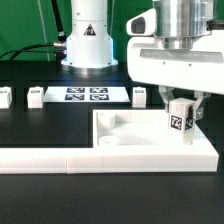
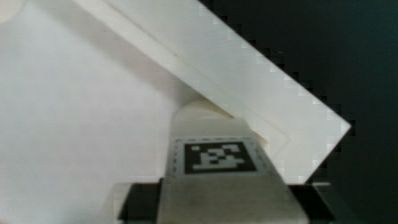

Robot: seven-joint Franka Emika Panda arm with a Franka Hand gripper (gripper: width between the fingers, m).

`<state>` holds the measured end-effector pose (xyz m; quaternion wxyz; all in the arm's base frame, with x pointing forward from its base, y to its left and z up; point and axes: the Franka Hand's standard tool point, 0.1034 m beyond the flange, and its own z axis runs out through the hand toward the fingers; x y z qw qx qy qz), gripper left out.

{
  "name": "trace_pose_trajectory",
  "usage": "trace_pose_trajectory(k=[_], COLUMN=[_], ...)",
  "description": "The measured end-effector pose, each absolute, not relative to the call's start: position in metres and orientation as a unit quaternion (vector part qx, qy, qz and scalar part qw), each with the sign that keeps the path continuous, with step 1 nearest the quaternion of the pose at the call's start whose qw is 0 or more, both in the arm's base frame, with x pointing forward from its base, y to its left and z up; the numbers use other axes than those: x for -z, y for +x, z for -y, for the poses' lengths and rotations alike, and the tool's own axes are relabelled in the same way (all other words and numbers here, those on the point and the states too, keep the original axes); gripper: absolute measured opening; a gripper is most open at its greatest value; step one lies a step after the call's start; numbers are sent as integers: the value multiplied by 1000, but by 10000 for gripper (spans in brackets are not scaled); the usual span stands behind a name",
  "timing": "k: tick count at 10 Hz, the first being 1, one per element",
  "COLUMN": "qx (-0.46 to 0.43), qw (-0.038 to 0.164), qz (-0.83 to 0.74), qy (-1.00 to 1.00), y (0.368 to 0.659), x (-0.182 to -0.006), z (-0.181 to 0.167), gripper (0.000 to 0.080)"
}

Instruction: Assemble square table

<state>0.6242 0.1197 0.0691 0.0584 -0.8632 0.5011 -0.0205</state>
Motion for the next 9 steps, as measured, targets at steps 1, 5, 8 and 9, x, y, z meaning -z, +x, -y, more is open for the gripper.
trace_pose_trajectory(k=[1,5,8,9], qx=[15,6,3,3], qw=[63,66,63,59], qz=[-548,-613,-563,-512], qy=[-834,-787,-824,-857], y=[625,625,623,623], x=[-69,-69,-69,-71], z=[-119,-120,-124,-127], gripper=[294,295,604,635])
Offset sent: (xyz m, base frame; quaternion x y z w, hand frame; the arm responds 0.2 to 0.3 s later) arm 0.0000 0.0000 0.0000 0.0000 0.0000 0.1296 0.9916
